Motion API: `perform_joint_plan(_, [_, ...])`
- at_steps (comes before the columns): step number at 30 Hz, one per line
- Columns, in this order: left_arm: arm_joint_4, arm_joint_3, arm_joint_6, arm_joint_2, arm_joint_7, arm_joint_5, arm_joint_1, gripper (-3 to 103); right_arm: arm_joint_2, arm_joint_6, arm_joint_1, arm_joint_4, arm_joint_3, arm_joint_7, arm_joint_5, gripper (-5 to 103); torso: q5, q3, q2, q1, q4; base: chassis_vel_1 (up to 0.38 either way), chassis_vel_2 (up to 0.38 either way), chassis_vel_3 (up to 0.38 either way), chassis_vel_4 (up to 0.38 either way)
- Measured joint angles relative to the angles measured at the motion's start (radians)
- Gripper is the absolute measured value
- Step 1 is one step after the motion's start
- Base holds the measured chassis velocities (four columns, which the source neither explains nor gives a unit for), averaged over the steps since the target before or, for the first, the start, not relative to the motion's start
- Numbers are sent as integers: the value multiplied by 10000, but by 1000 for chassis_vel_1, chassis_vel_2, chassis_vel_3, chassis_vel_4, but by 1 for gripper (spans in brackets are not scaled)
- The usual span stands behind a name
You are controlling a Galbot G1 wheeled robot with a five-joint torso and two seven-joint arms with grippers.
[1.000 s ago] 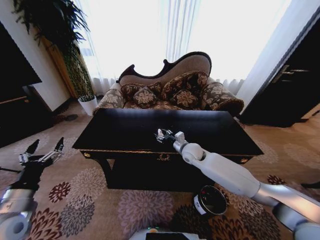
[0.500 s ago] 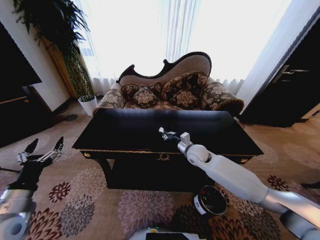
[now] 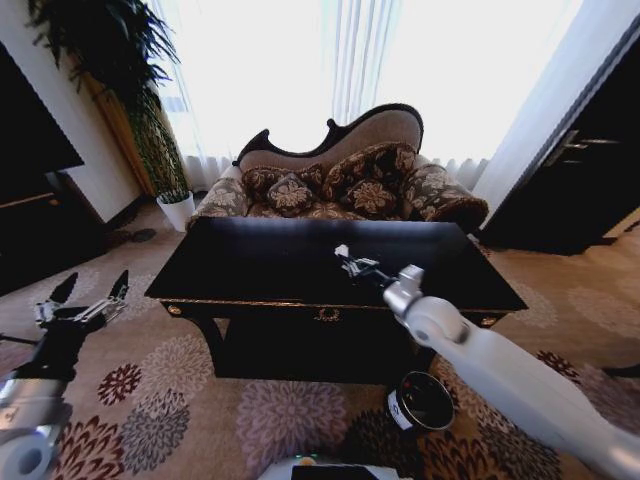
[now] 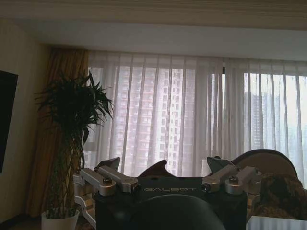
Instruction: Move to the front of the table and place the trash on the table into the trash bin.
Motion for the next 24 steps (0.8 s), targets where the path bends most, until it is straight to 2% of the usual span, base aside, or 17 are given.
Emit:
perform_joint_plan(2, [-37,6,-7,-20,0,-1,2,100,25,15,-332,166,366,-72,-23,0,-1,0,0,0,4,0,0,0,0])
perform_joint_plan(4, [-139,10,-9,-34,1,-53,2,100,198,103,-1226,536,1414,-229,-156,0,-1,0,0,0,7,0,0,0,0])
perform_joint_plan(5, [-139,10,-9,-34,1,-53,2,100,198,103,-1226,536,1414,-229,-156,0,-1,0,0,0,7,0,0,0,0])
perform_joint_plan(8, [-174,-106,-20,36,0,-218,17,100,613,413,-2974,837,3083,-584,-364,0,-3,0,-1,1,5,0,0,0,0])
perform_joint_plan(10, [-165,-158,-34,61,0,-264,26,100,728,521,-3398,884,3374,-684,-407,0,1,0,0,1,4,0,0,0,0])
perform_joint_plan(12, [-147,-242,-69,100,-1,-364,33,100,1211,883,-4607,1079,4168,-977,-623,0,-3,-1,0,0,4,0,0,0,0])
perform_joint_plan(17, [-194,-227,-89,63,-3,-430,3,100,2064,1450,-5808,1244,4874,-1350,-1244,0,-3,-1,0,-1,3,0,0,0,0])
perform_joint_plan(20, [-212,-168,-102,44,-4,-444,-51,100,2739,2104,-6501,1055,5507,-1667,-2053,0,-3,0,-1,0,5,0,0,0,0])
perform_joint_plan(24, [-174,-160,-108,81,-3,-453,-112,100,3092,2613,-6963,711,6060,-1942,-2417,0,-1,0,-1,1,4,0,0,0,0])
